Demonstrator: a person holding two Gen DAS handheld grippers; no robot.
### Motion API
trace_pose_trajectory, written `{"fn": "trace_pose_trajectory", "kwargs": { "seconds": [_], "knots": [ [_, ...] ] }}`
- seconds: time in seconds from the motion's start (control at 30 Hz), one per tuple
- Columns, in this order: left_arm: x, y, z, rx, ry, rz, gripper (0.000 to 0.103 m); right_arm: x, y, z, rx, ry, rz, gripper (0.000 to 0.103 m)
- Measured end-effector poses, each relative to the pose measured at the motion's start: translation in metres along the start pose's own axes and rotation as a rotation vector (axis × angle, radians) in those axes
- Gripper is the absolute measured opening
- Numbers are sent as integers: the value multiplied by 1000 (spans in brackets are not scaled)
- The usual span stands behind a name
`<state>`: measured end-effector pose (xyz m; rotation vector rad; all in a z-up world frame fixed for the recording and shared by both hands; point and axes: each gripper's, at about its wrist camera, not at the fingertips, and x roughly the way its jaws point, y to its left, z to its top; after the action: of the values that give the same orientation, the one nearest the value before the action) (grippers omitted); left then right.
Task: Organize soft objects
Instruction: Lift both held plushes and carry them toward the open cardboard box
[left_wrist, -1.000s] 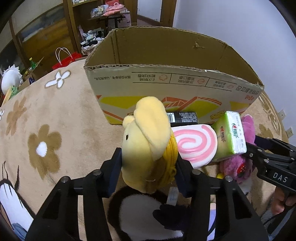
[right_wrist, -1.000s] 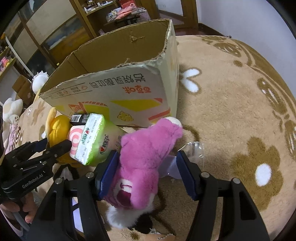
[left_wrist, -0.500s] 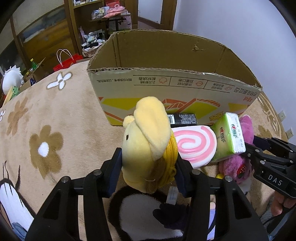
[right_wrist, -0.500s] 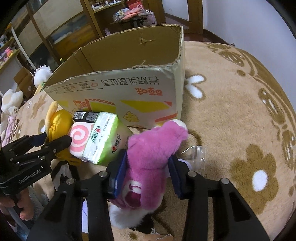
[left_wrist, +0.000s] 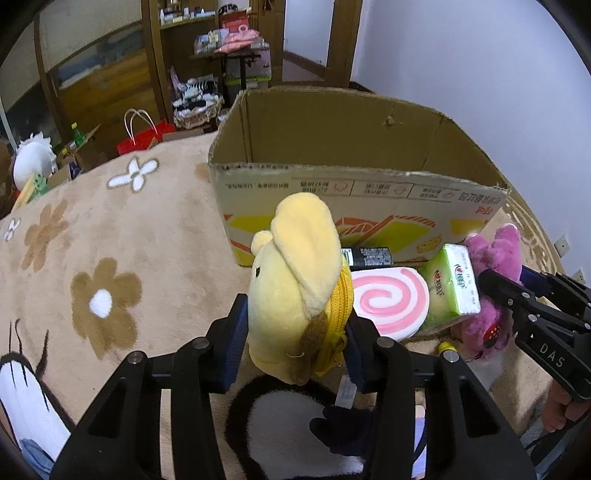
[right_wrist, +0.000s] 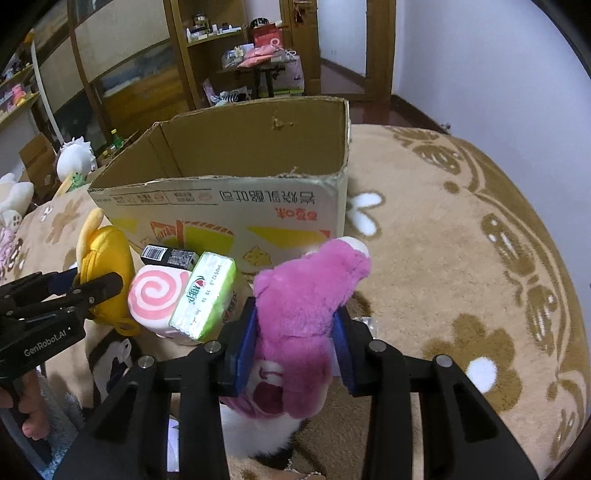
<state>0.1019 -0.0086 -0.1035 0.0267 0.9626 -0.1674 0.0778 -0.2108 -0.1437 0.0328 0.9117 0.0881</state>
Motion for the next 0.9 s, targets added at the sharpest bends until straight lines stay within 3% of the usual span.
{"fn": "trace_pose_trajectory", "kwargs": {
  "seconds": [0.5, 0.9],
  "knots": [
    [-47, -5, -5, 15, -156, 48, 45, -33, 11, 1, -37, -92, -57, 39],
    [-87, -10, -14, 27, -290, 85, 45, -76, 16, 2, -59, -247, -151, 39]
  ]
}}
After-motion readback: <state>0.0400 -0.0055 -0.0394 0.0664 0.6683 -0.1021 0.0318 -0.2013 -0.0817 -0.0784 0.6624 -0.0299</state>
